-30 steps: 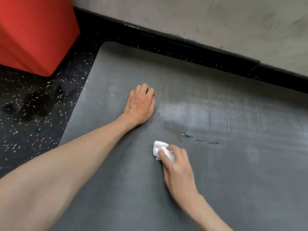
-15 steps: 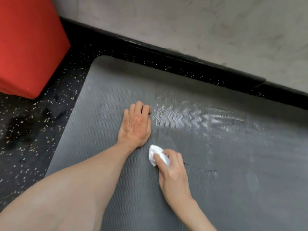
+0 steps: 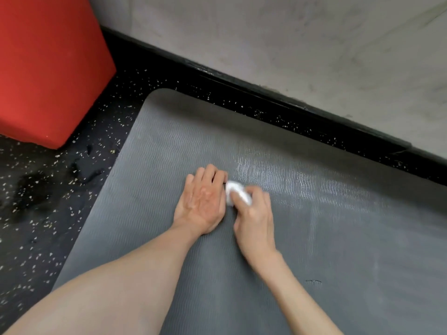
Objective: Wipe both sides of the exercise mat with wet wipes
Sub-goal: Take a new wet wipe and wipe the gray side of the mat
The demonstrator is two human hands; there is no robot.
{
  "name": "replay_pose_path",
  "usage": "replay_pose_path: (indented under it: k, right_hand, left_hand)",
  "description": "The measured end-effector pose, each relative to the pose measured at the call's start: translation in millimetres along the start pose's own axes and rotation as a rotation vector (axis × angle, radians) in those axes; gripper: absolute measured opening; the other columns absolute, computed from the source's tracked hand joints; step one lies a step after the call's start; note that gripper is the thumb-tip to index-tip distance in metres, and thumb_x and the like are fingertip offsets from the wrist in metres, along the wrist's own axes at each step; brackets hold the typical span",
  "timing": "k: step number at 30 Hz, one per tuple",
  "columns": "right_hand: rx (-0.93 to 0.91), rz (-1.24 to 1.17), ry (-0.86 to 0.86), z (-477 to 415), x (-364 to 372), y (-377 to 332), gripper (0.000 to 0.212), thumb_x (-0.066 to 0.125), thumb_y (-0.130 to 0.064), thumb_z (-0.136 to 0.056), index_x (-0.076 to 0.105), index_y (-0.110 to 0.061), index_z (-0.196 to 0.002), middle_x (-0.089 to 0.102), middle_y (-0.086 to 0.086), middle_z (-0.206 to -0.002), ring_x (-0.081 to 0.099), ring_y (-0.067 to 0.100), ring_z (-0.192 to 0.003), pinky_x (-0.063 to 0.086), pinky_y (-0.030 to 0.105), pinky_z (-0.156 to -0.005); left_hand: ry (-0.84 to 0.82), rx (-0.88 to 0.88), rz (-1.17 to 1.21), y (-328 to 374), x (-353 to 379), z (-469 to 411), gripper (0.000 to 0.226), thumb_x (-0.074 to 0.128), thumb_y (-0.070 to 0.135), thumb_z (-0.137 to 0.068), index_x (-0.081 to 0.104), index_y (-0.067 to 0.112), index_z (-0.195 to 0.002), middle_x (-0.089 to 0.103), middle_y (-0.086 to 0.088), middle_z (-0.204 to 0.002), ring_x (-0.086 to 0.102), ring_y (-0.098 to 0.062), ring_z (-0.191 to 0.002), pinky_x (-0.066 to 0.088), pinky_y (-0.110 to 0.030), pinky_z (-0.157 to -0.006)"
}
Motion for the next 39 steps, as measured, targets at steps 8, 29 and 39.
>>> replay_pose_path:
  k: [8,29,39]
  right_hand:
    - [0.018,0.020,0.056,-8.0,-3.3,0.7,0.029,0.062,0.009,-0.078,0.070,-0.009,-0.099,0.054,0.012,-0.096,0.046,0.028,-0.078,0.035,0.028,-0.065]
    - [0.062,0.279,-0.068,-158.0,-18.5,56.5,0.037,0.049,0.013,-0.074,0.066,-0.002,-0.104,0.053,0.021,-0.104,0.051,0.037,-0.090,0.028,0.032,-0.062]
    - [0.005,0.272,-0.118,-150.0,-27.2,73.7,0.035,0.049,0.010,-0.077,0.067,-0.004,-0.103,0.052,0.019,-0.100,0.044,0.031,-0.081,0.029,0.032,-0.062]
  left_hand:
    - [-0.051,0.005,-0.074,1.8,-0.3,-2.4,0.023,0.038,0.025,-0.084,0.056,0.021,-0.097,0.051,-0.001,-0.090,0.045,-0.021,-0.076,0.021,-0.034,-0.065]
    - [-0.048,0.031,-0.039,1.4,0.5,-3.0,0.021,0.037,0.024,-0.083,0.054,0.020,-0.095,0.048,-0.001,-0.091,0.044,-0.021,-0.077,0.025,-0.033,-0.067]
    - [-0.049,0.034,-0.033,0.8,2.7,-2.0,0.013,0.049,0.021,-0.083,0.054,0.020,-0.095,0.048,-0.002,-0.091,0.044,-0.022,-0.078,0.028,-0.035,-0.067]
Point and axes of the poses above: each hand's wrist, its own z-axis away from the middle knuckle, its own x-axis out of the palm, y = z × x, the point moved 5 cm from there along -z, towards the middle knuckle
